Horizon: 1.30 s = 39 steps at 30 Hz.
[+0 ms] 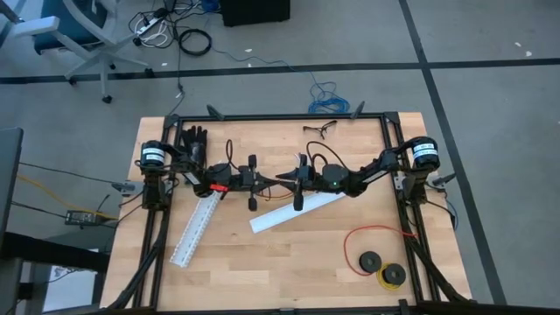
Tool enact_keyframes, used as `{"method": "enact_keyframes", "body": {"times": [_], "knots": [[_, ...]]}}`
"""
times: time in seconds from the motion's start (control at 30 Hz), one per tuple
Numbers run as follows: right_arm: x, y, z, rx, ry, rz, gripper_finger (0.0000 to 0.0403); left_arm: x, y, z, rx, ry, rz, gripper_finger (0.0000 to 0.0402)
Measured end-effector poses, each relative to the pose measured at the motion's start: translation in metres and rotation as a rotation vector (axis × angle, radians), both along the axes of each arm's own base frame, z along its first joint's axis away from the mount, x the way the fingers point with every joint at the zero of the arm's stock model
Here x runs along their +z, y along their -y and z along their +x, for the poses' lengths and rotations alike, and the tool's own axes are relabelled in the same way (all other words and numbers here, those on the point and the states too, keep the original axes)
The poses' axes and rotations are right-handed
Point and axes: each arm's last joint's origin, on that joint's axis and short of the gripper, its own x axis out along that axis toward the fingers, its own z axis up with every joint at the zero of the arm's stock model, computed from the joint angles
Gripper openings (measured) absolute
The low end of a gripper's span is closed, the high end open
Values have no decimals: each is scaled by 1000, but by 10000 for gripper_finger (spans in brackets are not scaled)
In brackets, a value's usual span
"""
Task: Ziptie cables
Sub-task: Wrap the cables together using a zip tie
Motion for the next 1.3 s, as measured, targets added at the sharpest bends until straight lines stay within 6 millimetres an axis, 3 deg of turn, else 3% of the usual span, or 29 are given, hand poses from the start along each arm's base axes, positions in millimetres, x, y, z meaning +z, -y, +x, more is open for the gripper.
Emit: {"method": "enact_keyframes", "body": {"times": [0.1,0.4,0.67,0.87,1.17,1.3], "knots": [[0,0,0,1,-5,-9,10,0,0,0,3,-1,-2,3],[-3,2,0,8,-32,-19,1,-2,-1,0,51,-12,-167,14],[-7,4,0,7,-73,-3,0,-1,-1,0,51,-13,-163,75],[-7,6,0,4,-79,-1,0,1,-2,-1,55,-23,-262,126],[-8,13,-1,25,-86,14,0,31,-1,-10,67,-146,-228,147],[-8,17,-1,44,-81,50,0,35,-1,-10,107,-328,-192,147]]}}
